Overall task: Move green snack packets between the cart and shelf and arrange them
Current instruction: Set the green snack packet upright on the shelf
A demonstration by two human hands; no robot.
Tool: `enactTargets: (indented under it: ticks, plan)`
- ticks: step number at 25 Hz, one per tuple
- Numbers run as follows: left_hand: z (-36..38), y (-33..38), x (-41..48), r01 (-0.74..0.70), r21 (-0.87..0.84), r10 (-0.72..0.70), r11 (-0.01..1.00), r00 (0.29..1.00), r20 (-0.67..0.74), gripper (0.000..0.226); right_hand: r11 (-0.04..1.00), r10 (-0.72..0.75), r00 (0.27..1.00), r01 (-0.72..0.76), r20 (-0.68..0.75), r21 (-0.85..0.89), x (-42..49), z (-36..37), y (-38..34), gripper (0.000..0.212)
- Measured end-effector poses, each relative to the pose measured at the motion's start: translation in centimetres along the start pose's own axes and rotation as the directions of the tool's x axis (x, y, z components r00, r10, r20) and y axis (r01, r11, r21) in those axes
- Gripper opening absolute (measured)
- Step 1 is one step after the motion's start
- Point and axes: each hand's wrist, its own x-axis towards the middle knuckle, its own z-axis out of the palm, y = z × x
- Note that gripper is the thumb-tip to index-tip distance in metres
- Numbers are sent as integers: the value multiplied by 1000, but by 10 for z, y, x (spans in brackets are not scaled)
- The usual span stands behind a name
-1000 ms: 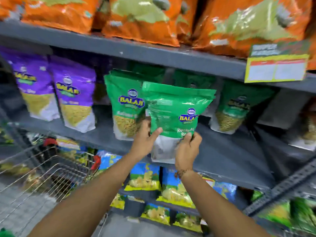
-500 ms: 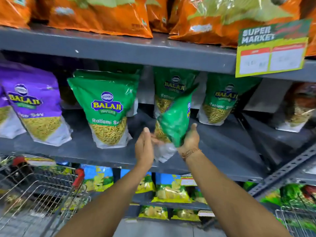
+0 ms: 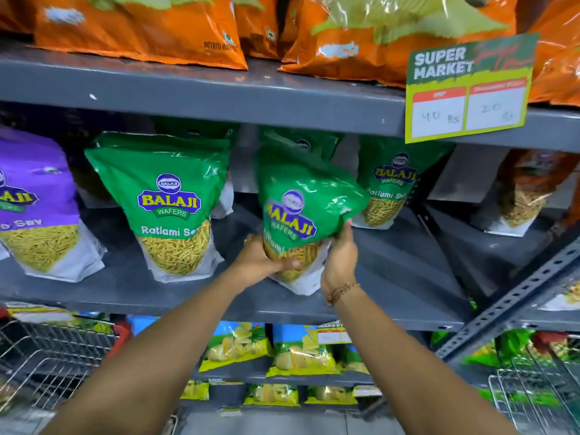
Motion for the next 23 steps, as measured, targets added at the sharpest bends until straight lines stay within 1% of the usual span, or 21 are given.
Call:
enactTargets:
  ticks: [2,3,4,5,6,8,10,12,13,14,15,16,17,18,19,20,21,22,23]
  plan:
    - [5,-4,-4,-42,-2,42,999,999,-13,68,987,-28,999,22,-40,-160,15,-1,-6,42]
    - [6,-5,-4,-52,-11,51,999,998,-31,67,973,-26,995,2,-101,-231,17,-1,-3,50]
    - [7,-3,-5,-19,-14,18,1000,998,-61,65,956,-18,984,-34,-177,-291,18,-4,1,56]
    - [8,0,-6,8,-45,-12,999,996,-89,64,950,5,977,-71,-212,-304,11,-3,2,57]
    - [10,1,-4,46,-76,-55,996,992,-110,66,948,40,983,-94,-181,-304,3,-2,3,54]
    - [14,5,-5,74,-114,-90,991,985,-144,72,949,117,985,-147,-124,-279,-7,-2,5,50]
    - [17,3,-7,76,-139,-98,987,983,-156,68,946,106,987,-137,-120,-293,-13,-2,8,50]
    - [18,6,-11,80,-153,-102,985,985,-141,64,951,56,987,-100,-153,-294,-14,-2,14,48]
    - [17,4,-13,65,-134,-84,989,986,-145,63,949,17,981,-77,-194,-305,-15,-1,24,46]
    - [15,4,-17,44,-102,-60,994,986,-158,60,936,-34,960,-68,-279,-346,-18,0,34,45]
    - [12,2,-21,16,-90,-32,996,982,-184,57,916,-108,909,-68,-404,-396,-23,-2,44,42]
    - [2,-6,-33,-7,-120,-22,993,971,-238,49,890,-163,851,-93,-500,-447,-36,1,60,41]
    - [-14,-20,-46,-47,-168,-7,985,953,-304,37,884,-191,824,-93,-534,-458,-52,9,76,38]
    - [-33,-33,-63,-78,-208,-5,975,928,-372,23,894,-192,845,-60,-500,-444,-70,20,95,33]
    - [-58,-54,-83,-93,-249,-32,964,889,-458,18,904,-161,904,-26,-396,-426,-94,39,118,29]
    - [-89,-77,-109,-83,-307,-107,948,826,-554,24,902,-123,963,7,-242,-431,-117,62,148,30]
    - [-117,-102,-133,-73,-376,-209,924,727,-654,31,893,-79,994,39,-72,-449,-139,83,176,31]
    - [-155,-127,-164,-44,-447,-344,894,573,-744,34,874,3,993,54,117,-483,-165,110,215,30]
    - [-191,-164,-197,4,-483,-447,875,387,-807,35,827,110,952,71,284,-557,-194,137,258,27]
